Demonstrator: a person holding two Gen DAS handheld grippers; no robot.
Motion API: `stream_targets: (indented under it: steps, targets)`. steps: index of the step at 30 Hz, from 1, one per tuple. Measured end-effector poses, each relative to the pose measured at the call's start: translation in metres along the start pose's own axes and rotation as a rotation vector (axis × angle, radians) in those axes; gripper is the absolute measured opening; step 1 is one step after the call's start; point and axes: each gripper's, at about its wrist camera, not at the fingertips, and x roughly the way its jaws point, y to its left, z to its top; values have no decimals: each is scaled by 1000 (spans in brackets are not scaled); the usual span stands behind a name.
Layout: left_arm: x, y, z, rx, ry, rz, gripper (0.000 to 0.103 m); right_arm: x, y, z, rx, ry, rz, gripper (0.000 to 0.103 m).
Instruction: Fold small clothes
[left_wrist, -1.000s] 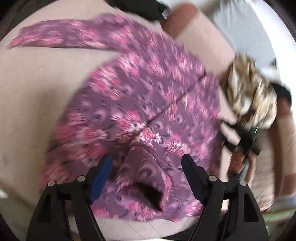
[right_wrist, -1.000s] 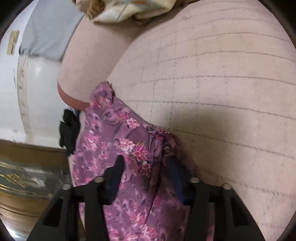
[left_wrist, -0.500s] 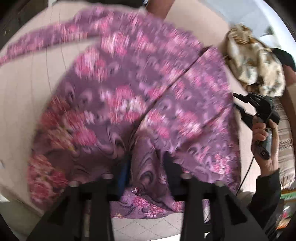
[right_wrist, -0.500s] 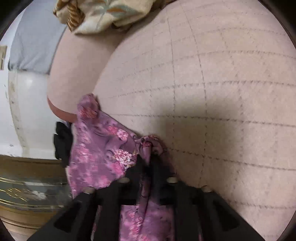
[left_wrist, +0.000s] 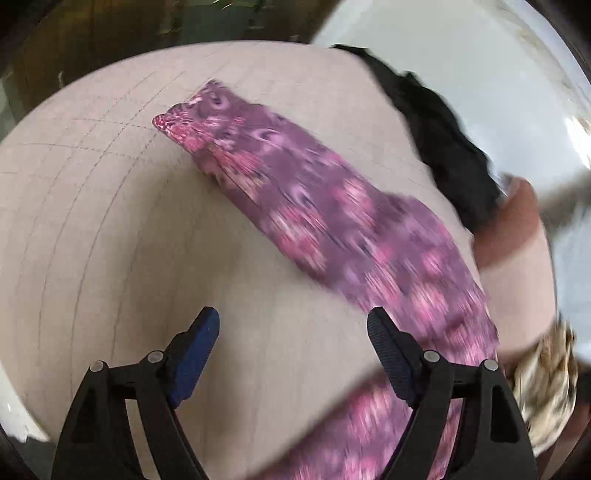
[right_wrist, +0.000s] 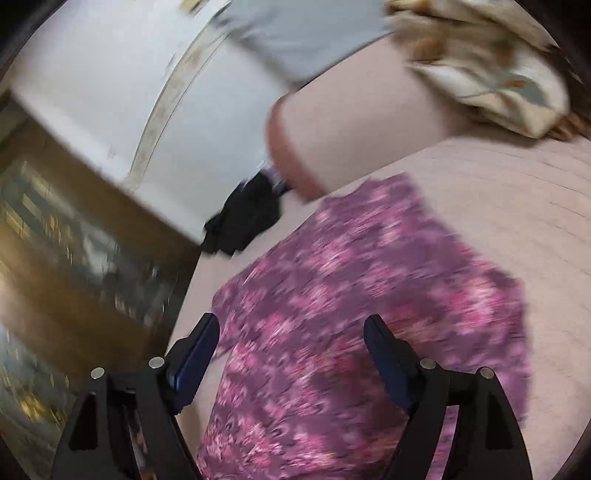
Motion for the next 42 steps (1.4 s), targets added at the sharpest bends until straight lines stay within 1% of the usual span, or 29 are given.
stream_targets:
  steps: [3,4,6,8,11,12,13,14,15,16,17,18,19,20,21,22,23,24,25,26,27,28,29,31,32,34,36,40,42]
  targets:
    - [23,18,28,-87,10,19,81,25,13,-27,-41,34,-14,85]
    - [29,19,39,-93,-2,24,81,36,15,-35,-73,68,-29,85]
    - [28,12,51,-67,-56,51,81,51,13,-42,-85,110,-35,85]
    - [34,8,59,-58,-60,49,81,65,11,-45,-81,164,-7,85]
    - [41,11,64,-62,-102,90,72,79,12,-50,-107,221,13,74]
    - [41,10,65,-70,-118,114,61,77,12,-51,-116,228,8,70]
    - [40,9,66,-73,-128,135,38,78,11,-53,-121,232,-4,67]
    - [39,8,65,-66,-143,163,19,79,12,-54,-124,236,-10,66]
    - [40,7,66,-59,-133,163,4,80,12,-55,-127,247,-6,64]
    - [38,9,65,-73,-118,131,4,82,12,-56,-133,262,4,63]
    - [30,10,62,-86,-134,115,4,82,13,-56,-136,264,5,63]
    - [16,4,57,-69,-179,105,4,80,14,-56,-139,262,1,63]
    - [1,-5,52,-29,-222,95,3,78,14,-55,-140,259,1,63]
    - [-19,-21,44,41,-289,76,3,75,14,-54,-137,253,3,63]
    - [-43,-42,32,136,-371,60,3,71,12,-51,-126,243,9,63]
    - [-57,-57,23,200,-420,49,3,67,9,-47,-111,233,16,63]
    - [-77,-79,7,297,-479,21,3,60,6,-42,-91,219,22,63]
    - [-92,-97,-8,381,-518,-12,3,54,2,-36,-72,204,26,63]
    - [-111,-120,-33,495,-564,-59,4,45,-4,-30,-50,181,28,63]
    - [-120,-136,-52,575,-588,-87,4,35,-10,-23,-26,153,27,64]
    - [-129,-151,-74,658,-603,-115,4,26,-17,-16,-2,127,18,71]
    - [-137,-168,-105,770,-604,-161,4,14,-27,-8,27,97,5,81]
    - [-139,-180,-133,865,-591,-196,4,2,-38,-1,60,68,2,84]
    - [-136,-196,-187,1051,-539,-252,4,-17,-60,11,127,28,11,85]
    - [-125,-203,-217,1149,-486,-277,4,-25,-74,15,169,15,19,85]
    - [-94,-209,-263,1284,-349,-307,4,-35,-96,21,236,-7,37,85]
    - [-59,-208,-299,1396,-222,-277,4,-34,-114,24,292,-2,49,86]
    - [-16,-197,-333,1498,-69,-228,4,-9,-130,18,353,94,74,86]
    - [-17,-190,-350,1552,-75,-199,6,5,-125,14,339,152,83,86]
